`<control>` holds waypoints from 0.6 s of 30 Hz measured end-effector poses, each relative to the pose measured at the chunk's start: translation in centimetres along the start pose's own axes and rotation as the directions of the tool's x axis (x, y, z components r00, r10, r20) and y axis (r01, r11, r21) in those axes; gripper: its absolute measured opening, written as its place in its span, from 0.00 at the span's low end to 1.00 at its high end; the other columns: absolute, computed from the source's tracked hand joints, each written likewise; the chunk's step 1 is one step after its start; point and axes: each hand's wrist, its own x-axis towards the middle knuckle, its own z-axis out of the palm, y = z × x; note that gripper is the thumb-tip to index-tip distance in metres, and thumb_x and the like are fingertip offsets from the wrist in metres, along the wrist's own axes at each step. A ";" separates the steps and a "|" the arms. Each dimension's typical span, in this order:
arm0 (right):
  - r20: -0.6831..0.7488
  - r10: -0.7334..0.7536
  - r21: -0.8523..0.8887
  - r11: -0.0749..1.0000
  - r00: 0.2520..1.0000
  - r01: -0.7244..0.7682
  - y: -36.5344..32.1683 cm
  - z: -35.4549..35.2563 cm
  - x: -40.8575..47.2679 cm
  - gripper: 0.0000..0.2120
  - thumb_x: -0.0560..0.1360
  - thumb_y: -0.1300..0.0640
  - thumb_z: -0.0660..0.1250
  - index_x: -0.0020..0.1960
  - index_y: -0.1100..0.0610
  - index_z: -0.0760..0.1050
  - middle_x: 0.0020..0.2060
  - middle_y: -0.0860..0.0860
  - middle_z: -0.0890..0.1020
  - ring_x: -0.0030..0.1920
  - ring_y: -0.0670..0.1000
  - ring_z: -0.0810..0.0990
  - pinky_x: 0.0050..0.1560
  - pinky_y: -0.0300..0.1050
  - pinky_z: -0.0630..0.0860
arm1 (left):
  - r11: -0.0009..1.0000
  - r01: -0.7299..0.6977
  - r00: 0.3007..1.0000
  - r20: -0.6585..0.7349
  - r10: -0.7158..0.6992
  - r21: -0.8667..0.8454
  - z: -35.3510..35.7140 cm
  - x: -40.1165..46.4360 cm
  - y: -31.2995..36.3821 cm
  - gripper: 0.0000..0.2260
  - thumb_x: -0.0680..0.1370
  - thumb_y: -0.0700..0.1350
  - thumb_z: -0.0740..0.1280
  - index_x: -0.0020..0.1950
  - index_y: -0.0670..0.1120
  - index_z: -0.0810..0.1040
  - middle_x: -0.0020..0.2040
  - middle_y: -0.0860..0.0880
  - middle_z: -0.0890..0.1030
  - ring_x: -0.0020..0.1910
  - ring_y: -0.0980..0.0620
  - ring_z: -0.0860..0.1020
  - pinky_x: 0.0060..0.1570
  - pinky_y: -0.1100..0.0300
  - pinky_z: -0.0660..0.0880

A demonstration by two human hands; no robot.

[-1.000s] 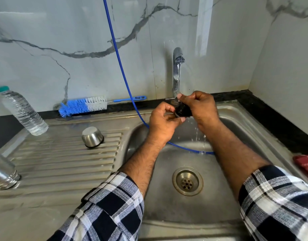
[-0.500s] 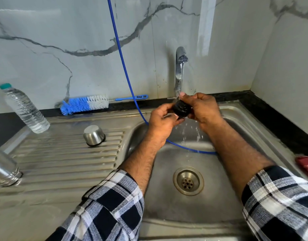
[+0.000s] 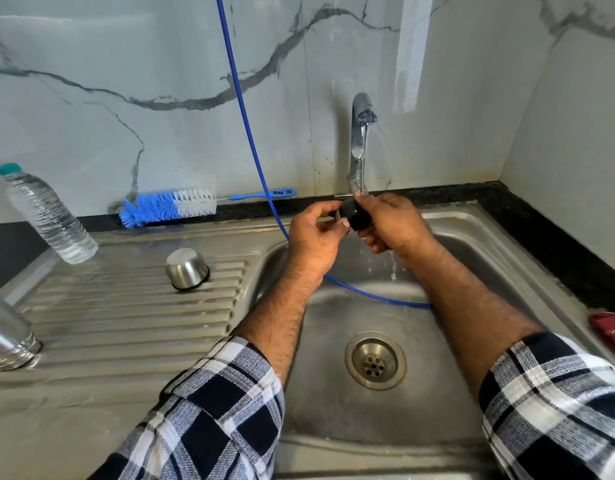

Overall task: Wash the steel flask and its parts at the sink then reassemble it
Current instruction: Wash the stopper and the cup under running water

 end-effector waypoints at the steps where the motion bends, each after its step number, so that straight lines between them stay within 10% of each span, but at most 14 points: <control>1: 0.023 -0.006 0.015 1.000 1.000 0.005 0.1 -0.1 0.1 0.19 0.82 0.39 0.67 0.55 0.55 0.80 0.40 0.57 0.86 0.34 0.51 0.81 0.32 0.45 0.78 | 1.000 -0.011 1.000 -0.005 0.011 0.008 -0.1 0.1 0.0 0.14 0.77 0.35 0.76 0.61 0.45 0.84 0.51 0.49 0.87 0.45 0.58 0.84 0.50 0.55 0.84; 10: 0.164 0.256 0.458 0.836 0.953 -0.303 1.9 -1.2 1.6 0.16 0.82 0.50 0.68 0.63 0.60 0.80 0.48 0.62 0.85 0.34 0.53 0.83 0.32 0.45 0.80 | 0.977 0.077 0.994 0.088 -0.060 -0.198 -0.3 -0.5 0.7 0.22 0.77 0.34 0.76 0.69 0.44 0.78 0.61 0.45 0.84 0.55 0.54 0.85 0.57 0.54 0.84; 18: 0.155 0.298 0.460 0.822 0.942 -0.335 2.4 -1.4 1.7 0.15 0.82 0.50 0.67 0.61 0.60 0.80 0.49 0.63 0.86 0.37 0.55 0.84 0.32 0.46 0.80 | 0.990 0.119 0.989 0.094 -0.112 -0.070 -0.4 -0.7 0.7 0.13 0.77 0.37 0.77 0.61 0.45 0.82 0.54 0.47 0.85 0.52 0.50 0.86 0.45 0.52 0.86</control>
